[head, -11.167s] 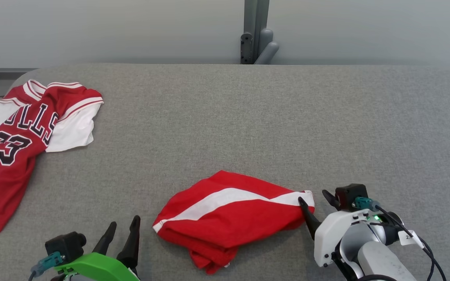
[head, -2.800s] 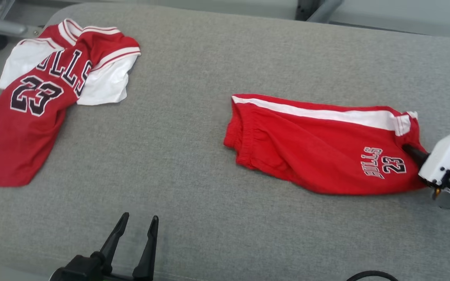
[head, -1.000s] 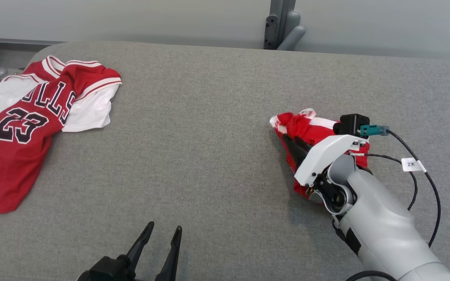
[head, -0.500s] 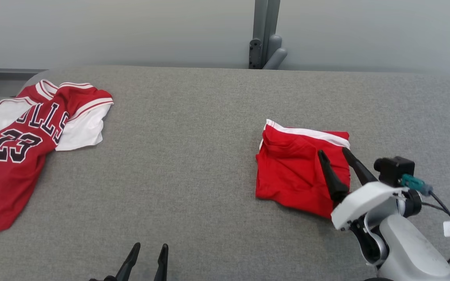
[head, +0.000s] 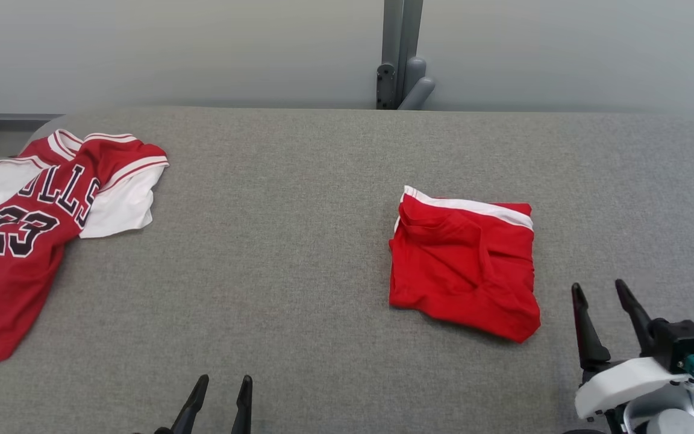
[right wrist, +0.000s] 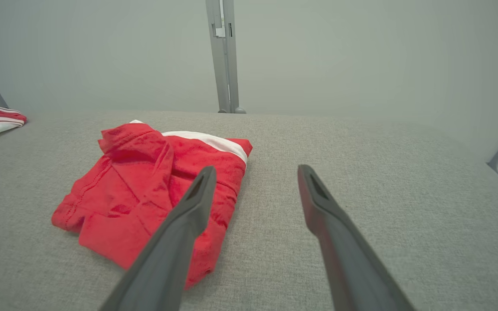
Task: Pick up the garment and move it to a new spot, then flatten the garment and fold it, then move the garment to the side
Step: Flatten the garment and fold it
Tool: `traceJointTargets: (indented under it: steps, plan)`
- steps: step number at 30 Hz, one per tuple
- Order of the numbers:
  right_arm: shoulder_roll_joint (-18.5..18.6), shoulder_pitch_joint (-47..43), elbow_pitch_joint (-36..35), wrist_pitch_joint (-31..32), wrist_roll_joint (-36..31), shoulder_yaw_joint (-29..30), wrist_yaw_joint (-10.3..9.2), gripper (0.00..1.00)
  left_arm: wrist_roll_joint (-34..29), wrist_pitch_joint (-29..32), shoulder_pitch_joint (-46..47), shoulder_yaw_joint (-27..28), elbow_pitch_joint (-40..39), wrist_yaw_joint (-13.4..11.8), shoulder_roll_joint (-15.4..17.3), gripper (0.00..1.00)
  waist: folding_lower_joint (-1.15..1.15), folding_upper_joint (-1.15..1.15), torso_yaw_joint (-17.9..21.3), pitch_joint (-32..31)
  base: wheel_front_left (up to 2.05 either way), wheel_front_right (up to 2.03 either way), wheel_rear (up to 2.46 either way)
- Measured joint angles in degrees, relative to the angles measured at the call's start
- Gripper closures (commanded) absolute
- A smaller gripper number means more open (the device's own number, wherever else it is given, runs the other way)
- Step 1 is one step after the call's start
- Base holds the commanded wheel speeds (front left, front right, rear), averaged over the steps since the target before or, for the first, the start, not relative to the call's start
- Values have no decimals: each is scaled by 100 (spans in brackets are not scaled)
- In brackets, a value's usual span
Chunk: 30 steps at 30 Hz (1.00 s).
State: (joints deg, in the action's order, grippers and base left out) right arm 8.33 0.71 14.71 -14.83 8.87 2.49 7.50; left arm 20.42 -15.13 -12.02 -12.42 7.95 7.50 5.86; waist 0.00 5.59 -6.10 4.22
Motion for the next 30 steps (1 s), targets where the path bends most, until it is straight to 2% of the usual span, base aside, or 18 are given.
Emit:
traceJointTargets:
  steps: [1, 5, 11, 16, 22, 30]
  plan:
    - [-42, 32, 31, 0, 0, -43, 0, 100, -10, 0, 5, -5, -1, 0, -7, 0, 0, 0, 3, 17, 0, 0, 0]
    - [-94, 552, 480, 0, -22, -148, 2, 100, -41, 0, 128, -22, -20, 0, -21, 0, 0, 0, 11, 137, 0, 0, 0]
    - [-191, 1789, 1382, -8, -396, -252, 2, 100, -40, 0, 501, -149, -10, 0, -2, 0, 1, 0, -3, 502, 0, 0, 0]
    - [-204, 2454, 2051, -9, -679, -391, 2, 100, 11, 0, 714, -255, 55, 0, 26, 0, 1, -1, -66, 808, 0, 0, 0]
    - [-169, 2794, 2637, -9, -809, -745, 2, 100, 54, 0, 872, -278, 123, 0, 37, 0, 1, -1, -244, 1071, 0, 0, 0]
    - [-147, 2758, 2707, -9, -655, -1099, 2, 100, 63, 0, 915, -244, 153, 0, 42, 0, 0, -1, -288, 1100, 0, 0, 0]
